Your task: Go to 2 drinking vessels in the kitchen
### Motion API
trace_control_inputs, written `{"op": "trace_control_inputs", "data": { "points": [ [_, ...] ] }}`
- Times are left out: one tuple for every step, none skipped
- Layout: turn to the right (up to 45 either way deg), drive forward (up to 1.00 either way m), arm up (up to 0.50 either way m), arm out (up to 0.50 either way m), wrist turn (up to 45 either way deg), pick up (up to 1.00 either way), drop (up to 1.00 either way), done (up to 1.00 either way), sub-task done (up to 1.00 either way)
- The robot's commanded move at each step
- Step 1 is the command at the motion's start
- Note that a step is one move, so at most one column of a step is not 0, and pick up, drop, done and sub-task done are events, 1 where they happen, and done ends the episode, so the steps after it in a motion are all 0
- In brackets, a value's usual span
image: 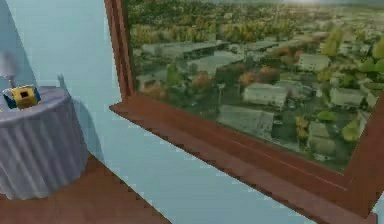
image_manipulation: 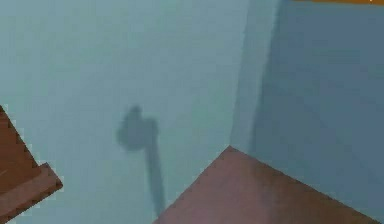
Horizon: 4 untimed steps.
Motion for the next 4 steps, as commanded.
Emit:
{"op": "trace_control_inputs", "data": {
  "points": [
    [-45.0, 0.00, 0.00, 0.00, 0.0, 0.00, 0.00, 0.00, 0.00],
    [-15.0, 0.00, 0.00, 0.00, 0.0, 0.00, 0.00, 0.00, 0.00],
    [0.0, 1.00, 0.00, 0.00, 0.0, 0.00, 0.00, 0.00, 0.00],
    [-12.0, 0.00, 0.00, 0.00, 0.0, 0.00, 0.00, 0.00, 0.00]
  ]
}}
